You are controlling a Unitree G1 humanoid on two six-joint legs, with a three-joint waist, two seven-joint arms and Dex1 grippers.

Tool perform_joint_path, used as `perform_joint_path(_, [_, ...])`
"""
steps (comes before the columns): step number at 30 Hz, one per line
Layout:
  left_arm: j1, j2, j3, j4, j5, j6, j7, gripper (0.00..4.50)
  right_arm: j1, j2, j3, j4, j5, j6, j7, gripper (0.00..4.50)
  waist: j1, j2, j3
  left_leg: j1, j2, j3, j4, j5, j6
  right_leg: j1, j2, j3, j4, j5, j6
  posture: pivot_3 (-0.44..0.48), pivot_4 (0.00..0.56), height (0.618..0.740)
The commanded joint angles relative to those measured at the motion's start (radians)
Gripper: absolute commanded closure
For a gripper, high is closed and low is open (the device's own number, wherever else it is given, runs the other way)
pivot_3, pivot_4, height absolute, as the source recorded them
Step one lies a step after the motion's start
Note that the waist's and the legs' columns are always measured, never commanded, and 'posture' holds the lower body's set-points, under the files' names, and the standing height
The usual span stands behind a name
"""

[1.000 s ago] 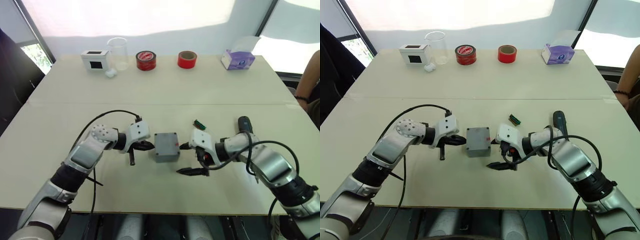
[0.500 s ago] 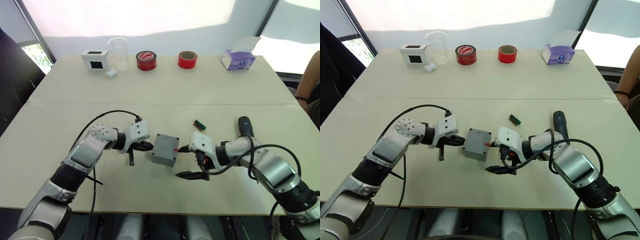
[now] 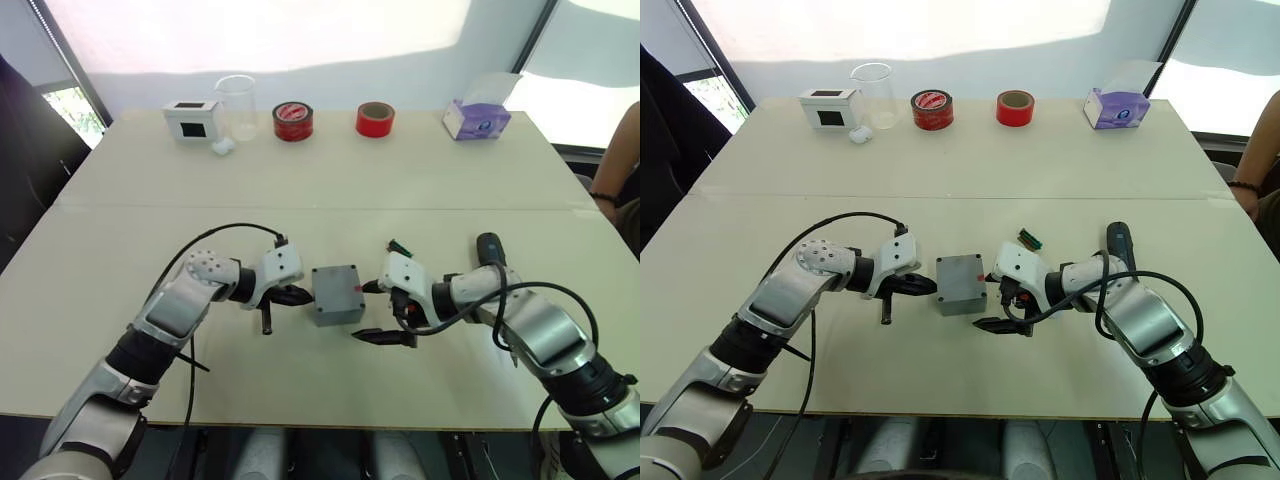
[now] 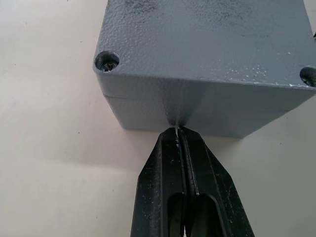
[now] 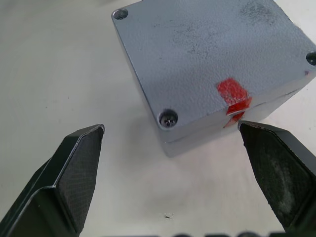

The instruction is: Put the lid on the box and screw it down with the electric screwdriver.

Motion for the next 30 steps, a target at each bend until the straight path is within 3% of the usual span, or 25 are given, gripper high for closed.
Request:
perform_joint_path(1, [-0.025, -0.014, 0.024, -0.011, -0.01, -0.026, 0.012, 4.5, -0.011, 0.016, -0.021, -0.068, 0.036, 0.015, 0.008, 0.05, 0.0, 0.0, 0.0, 0.0, 0.0, 0.0, 0.0, 0.0, 0.0, 0.0, 0.0, 0.0, 0.0, 0.0, 0.0, 0.0, 0.15, 0.74])
perform_joint_path(8, [-0.035, -0.003, 0.039, -0.015, -0.024, -0.015, 0.004, 4.5, -0.013, -0.01, -0.034, -0.082, 0.035, 0.035, 0.022, 0.05, 0.0, 0.0, 0.0, 0.0, 0.0, 0.0, 0.0, 0.0, 0.0, 0.0, 0.0, 0.0, 0.0, 0.0, 0.0, 0.0, 0.15, 0.74])
perform_joint_path(17, [-0.032, 0.036, 0.078, -0.042, -0.057, 0.013, -0.007, 4.5, -0.018, -0.121, -0.191, -0.034, 0.109, 0.044, 0.092, 0.05, -0.001, 0.0, 0.0, 0.0, 0.0, 0.0, 0.0, 0.0, 0.0, 0.0, 0.0, 0.0, 0.0, 0.0, 0.0, 0.0, 0.15, 0.74])
perform_joint_path(21, [-0.081, 0.036, 0.161, -0.018, -0.119, 0.04, 0.002, 4.5, -0.112, -0.021, -0.305, 0.192, 0.095, 0.005, -0.044, 0.05, -0.002, 0.0, 0.0, 0.0, 0.0, 0.0, 0.0, 0.0, 0.0, 0.0, 0.0, 0.0, 0.0, 0.0, 0.0, 0.0, 0.15, 0.74])
perform_joint_path(24, [-0.12, 0.01, 0.199, -0.031, -0.184, 0.082, 0.0, 4.5, -0.184, 0.092, -0.308, 0.395, 0.011, -0.107, -0.174, 0.05, -0.004, 0.0, 0.0, 0.0, 0.0, 0.0, 0.0, 0.001, -0.001, 0.0, 0.0, 0.0, 0.002, 0.0, 0.0, 0.0, 0.15, 0.74])
perform_joint_path(30, [-0.13, -0.014, 0.18, -0.075, -0.213, 0.12, 0.013, 4.5, -0.234, 0.178, -0.268, 0.654, -0.087, -0.301, -0.195, 0.05, -0.003, 0.0, 0.0, 0.0, -0.001, 0.001, 0.0, 0.003, -0.006, -0.001, 0.0, 0.001, 0.002, 0.0, 0.0, 0.0, 0.15, 0.74])
